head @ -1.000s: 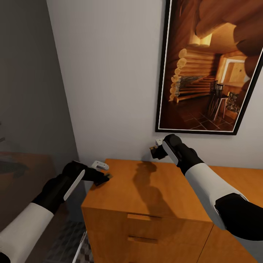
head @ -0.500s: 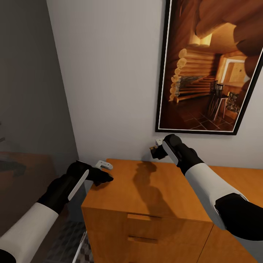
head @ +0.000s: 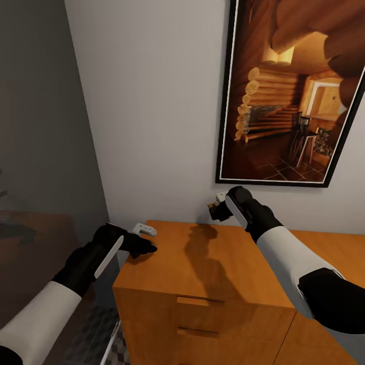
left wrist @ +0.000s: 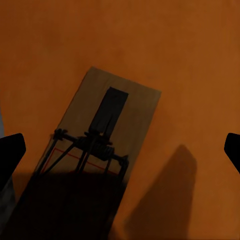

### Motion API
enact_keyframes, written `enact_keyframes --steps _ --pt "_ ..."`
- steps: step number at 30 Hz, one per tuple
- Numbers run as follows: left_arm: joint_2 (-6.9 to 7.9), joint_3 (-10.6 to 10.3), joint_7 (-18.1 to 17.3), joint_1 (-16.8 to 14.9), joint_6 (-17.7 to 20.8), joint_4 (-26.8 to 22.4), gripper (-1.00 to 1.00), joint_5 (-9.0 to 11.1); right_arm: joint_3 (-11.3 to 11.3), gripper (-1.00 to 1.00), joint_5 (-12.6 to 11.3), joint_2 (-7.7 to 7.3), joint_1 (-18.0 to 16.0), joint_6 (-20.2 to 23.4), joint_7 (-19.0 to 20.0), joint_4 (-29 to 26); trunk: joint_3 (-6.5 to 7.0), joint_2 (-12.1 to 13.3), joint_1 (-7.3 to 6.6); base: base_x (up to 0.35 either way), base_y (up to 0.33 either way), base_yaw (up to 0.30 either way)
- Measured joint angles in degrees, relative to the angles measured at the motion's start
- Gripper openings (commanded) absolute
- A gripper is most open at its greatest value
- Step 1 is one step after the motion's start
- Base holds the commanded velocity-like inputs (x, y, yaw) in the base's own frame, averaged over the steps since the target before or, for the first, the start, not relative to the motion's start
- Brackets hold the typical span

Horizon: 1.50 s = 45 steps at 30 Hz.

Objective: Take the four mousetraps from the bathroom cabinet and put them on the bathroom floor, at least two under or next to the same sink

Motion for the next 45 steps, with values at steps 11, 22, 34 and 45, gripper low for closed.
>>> enact_keyframes --steps 11,22,34,45 --pt "0.02 0.0 0.1 0.0 0.0 0.2 1.0 0.1 0.0 -1.0 0.0 0.0 0.0 0.0 0.0 0.0 0.0 0.0 0.0 0.0 0.0 0.0" --pt "0.18 0.0 0.1 0.0 0.0 0.6 1.0 0.2 0.0 -1.0 0.0 0.0 0.0 0.0 0.0 0.1 0.0 0.0 0.0 0.0 0.0 0.0" --pt "0.11 0.1 -0.2 0.0 -2.7 3.9 1.0 0.1 0.1 -1.0 0.0 0.0 0.0 0.0 0.0 0.4 0.01 0.0 -0.01 0.0 0.0 0.0" --pt "-0.02 0.1 -0.1 0.0 -3.6 4.3 1.0 -0.2 0.1 -1.0 -0.1 0.0 0.0 0.0 0.0 0.4 0.01 0.0 -0.01 0.0 0.0 0.0"
